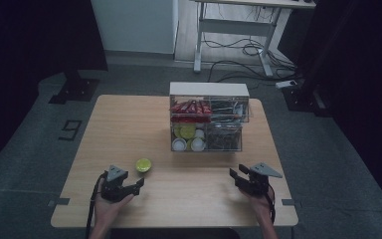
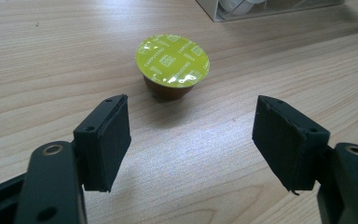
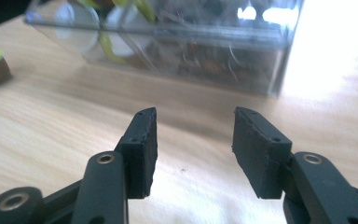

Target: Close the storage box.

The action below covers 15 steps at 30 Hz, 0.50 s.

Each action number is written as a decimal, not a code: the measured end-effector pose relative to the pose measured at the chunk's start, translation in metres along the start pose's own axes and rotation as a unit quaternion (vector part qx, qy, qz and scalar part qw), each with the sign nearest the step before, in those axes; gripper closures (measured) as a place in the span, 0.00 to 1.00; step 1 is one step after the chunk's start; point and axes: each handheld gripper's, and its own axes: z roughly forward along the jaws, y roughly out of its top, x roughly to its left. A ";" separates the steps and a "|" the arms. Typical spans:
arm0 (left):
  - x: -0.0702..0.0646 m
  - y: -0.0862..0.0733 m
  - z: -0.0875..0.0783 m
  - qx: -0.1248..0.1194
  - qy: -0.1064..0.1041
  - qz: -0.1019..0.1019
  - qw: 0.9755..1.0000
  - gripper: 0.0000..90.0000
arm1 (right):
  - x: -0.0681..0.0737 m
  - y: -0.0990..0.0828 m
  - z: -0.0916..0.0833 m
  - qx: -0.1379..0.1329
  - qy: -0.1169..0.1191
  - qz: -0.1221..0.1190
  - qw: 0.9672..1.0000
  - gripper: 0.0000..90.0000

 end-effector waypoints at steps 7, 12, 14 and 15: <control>0.000 -0.001 0.001 0.002 0.001 0.000 1.000 0.31 | -0.001 -0.014 -0.004 0.025 -0.003 -0.002 1.000 0.53; 0.000 -0.002 0.001 0.003 0.001 0.001 1.000 0.31 | 0.001 -0.017 -0.003 0.036 -0.004 -0.008 0.999 0.53; 0.000 -0.002 0.001 0.003 0.001 0.001 1.000 0.31 | 0.003 -0.017 -0.002 0.038 -0.002 -0.009 0.999 0.53; 0.000 -0.002 0.001 0.003 0.001 0.001 1.000 0.31 | 0.003 -0.017 -0.001 0.039 -0.001 -0.012 0.999 0.53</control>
